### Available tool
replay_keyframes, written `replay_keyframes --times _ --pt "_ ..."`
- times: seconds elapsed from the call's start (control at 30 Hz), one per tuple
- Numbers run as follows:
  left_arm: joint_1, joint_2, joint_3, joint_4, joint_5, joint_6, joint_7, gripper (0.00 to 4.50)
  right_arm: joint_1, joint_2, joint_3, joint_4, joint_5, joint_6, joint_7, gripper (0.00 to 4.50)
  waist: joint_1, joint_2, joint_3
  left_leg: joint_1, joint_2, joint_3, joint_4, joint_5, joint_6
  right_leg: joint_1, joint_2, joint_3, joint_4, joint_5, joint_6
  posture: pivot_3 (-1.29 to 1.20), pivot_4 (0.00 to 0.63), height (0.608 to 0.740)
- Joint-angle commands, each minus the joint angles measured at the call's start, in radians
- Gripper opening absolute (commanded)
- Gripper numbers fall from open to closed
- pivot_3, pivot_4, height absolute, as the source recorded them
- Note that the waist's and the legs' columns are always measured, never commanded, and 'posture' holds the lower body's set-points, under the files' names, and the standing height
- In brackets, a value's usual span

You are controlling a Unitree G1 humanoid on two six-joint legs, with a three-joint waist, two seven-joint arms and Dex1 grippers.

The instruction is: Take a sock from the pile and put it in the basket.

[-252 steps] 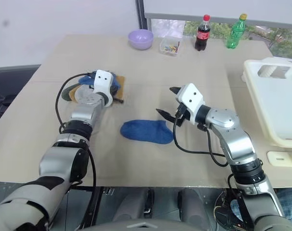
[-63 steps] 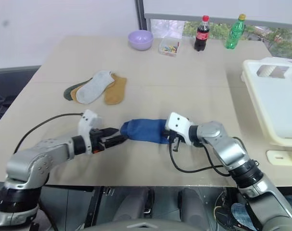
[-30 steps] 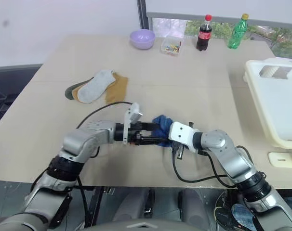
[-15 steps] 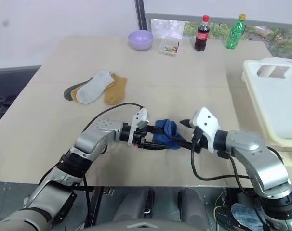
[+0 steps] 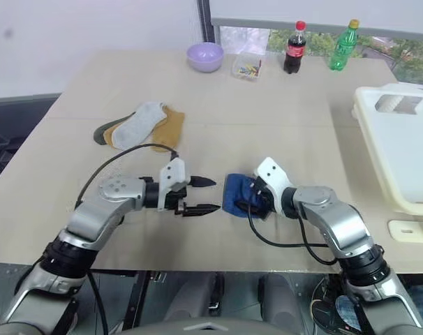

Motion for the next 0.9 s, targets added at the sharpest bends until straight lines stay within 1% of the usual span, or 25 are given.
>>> replay_keyframes --times 0.03,0.07,0.17,0.2,0.23,0.27,0.3,0.33,0.4,0.43,0.53,0.6,0.67,0.77,0.9 --pt "0.029 0.011 0.051 -0.059 -0.011 -0.009 0.027 3.56 0.013 -0.081 0.102 0.022 -0.043 -0.029 0.095 4.39 0.001 0.000 0.000 0.000 0.000 0.000 0.000 0.000 0.000 0.000 0.000 0.000 0.000 0.000 0.000 0.00 0.150 0.740" --pt "0.035 0.010 0.057 -0.066 -0.013 -0.009 0.033 3.56 0.004 -0.092 0.126 0.036 -0.055 -0.045 0.111 4.01 0.002 0.000 0.000 0.000 0.000 0.000 0.000 0.000 0.000 0.000 0.000 -0.001 0.000 0.000 0.000 0.00 0.150 0.740" --pt "0.046 0.006 0.064 -0.079 -0.014 -0.012 0.046 3.56 -0.026 -0.113 0.189 0.085 -0.102 -0.105 0.155 3.25 0.000 -0.001 -0.001 0.001 0.000 -0.001 0.000 0.000 0.000 0.001 0.000 -0.001 0.000 0.000 0.000 0.00 0.150 0.740" --pt "0.050 0.005 0.065 -0.083 -0.015 -0.014 0.048 3.56 -0.033 -0.115 0.200 0.098 -0.111 -0.121 0.165 2.66 0.000 -0.001 -0.001 0.001 0.000 0.000 0.000 0.000 0.000 0.001 0.000 -0.001 0.000 0.000 0.000 0.00 0.150 0.740" --pt "0.054 0.003 0.068 -0.088 -0.018 -0.015 0.049 3.56 -0.040 -0.116 0.210 0.110 -0.123 -0.137 0.171 2.40 0.000 -0.001 -0.001 0.001 0.000 0.000 0.000 0.000 0.000 0.001 0.000 -0.001 0.000 0.000 0.000 0.00 0.150 0.740" --pt "0.057 0.002 0.071 -0.092 -0.021 -0.017 0.050 3.56 -0.046 -0.119 0.217 0.118 -0.135 -0.151 0.178 1.85 -0.001 -0.001 -0.002 0.002 0.000 0.000 0.000 0.000 0.000 0.001 0.001 -0.001 0.000 0.000 0.000 0.00 0.150 0.740" --pt "0.057 0.000 0.073 -0.094 -0.022 -0.026 0.049 3.56 -0.049 -0.117 0.214 0.125 -0.137 -0.161 0.184 1.44 -0.001 -0.001 -0.002 0.002 0.001 0.000 0.000 0.000 0.000 0.001 0.001 -0.001 0.000 0.000 0.000 0.00 0.150 0.740" --pt "0.057 -0.001 0.074 -0.094 -0.021 -0.033 0.049 3.56 -0.049 -0.110 0.200 0.130 -0.131 -0.164 0.182 1.11 -0.001 -0.001 -0.002 0.002 0.001 0.000 0.000 0.000 0.000 0.002 0.001 -0.001 0.000 0.000 0.000 0.00 0.150 0.740" --pt "0.053 -0.008 0.077 -0.093 -0.023 -0.045 0.052 3.56 -0.043 -0.085 0.136 0.132 -0.092 -0.146 0.163 0.25 0.000 -0.001 -0.002 0.003 0.001 0.000 0.000 0.000 0.000 0.002 0.001 -0.001 0.000 0.000 0.000 0.00 0.150 0.740" --pt "0.050 -0.013 0.078 -0.093 -0.025 -0.049 0.054 3.56 -0.039 -0.060 0.079 0.128 -0.056 -0.132 0.145 0.12 0.000 -0.001 -0.002 0.003 0.001 0.000 0.001 0.000 0.000 0.003 0.001 -0.001 0.000 0.000 0.000 0.00 0.150 0.740" --pt "0.023 -0.047 0.083 -0.095 -0.035 -0.060 0.075 3.56 -0.049 0.035 -0.165 0.105 0.099 -0.061 0.067 0.10 0.000 -0.001 -0.001 0.003 0.001 -0.001 0.002 0.000 0.000 0.003 0.001 -0.001 0.001 0.000 0.000 0.00 0.150 0.740" --pt "0.000 -0.076 0.084 -0.095 -0.034 -0.067 0.096 3.56 -0.089 0.082 -0.347 0.102 0.188 -0.004 -0.016 0.10 0.003 0.000 0.001 0.000 0.001 -0.001 0.004 0.000 0.000 0.002 0.000 -0.001 0.002 0.000 0.000 0.00 0.150 0.740" --pt "-0.029 -0.113 0.085 -0.093 -0.039 -0.069 0.120 3.56 -0.149 0.103 -0.518 0.117 0.246 0.035 -0.122 0.10 0.003 0.001 0.002 -0.001 0.000 -0.001 0.004 0.000 0.000 0.001 0.000 0.000 0.002 0.000 0.000 0.00 0.150 0.740" --pt "-0.080 -0.162 0.085 -0.082 -0.047 -0.068 0.148 3.56 -0.253 0.105 -0.699 0.183 0.256 0.060 -0.303 0.10 0.004 0.001 0.002 -0.002 -0.001 -0.001 0.004 0.000 0.000 0.000 0.000 -0.001 0.003 0.001 0.000 0.00 0.150 0.740" --pt "-0.185 -0.240 0.119 -0.053 -0.097 -0.048 0.191 3.56 -0.422 0.067 -0.874 0.322 0.195 0.032 -0.560 0.10 0.002 0.002 0.002 -0.001 -0.001 0.000 0.002 0.000 0.000 -0.001 0.000 0.000 0.002 0.000 0.000 0.00 0.150 0.740"
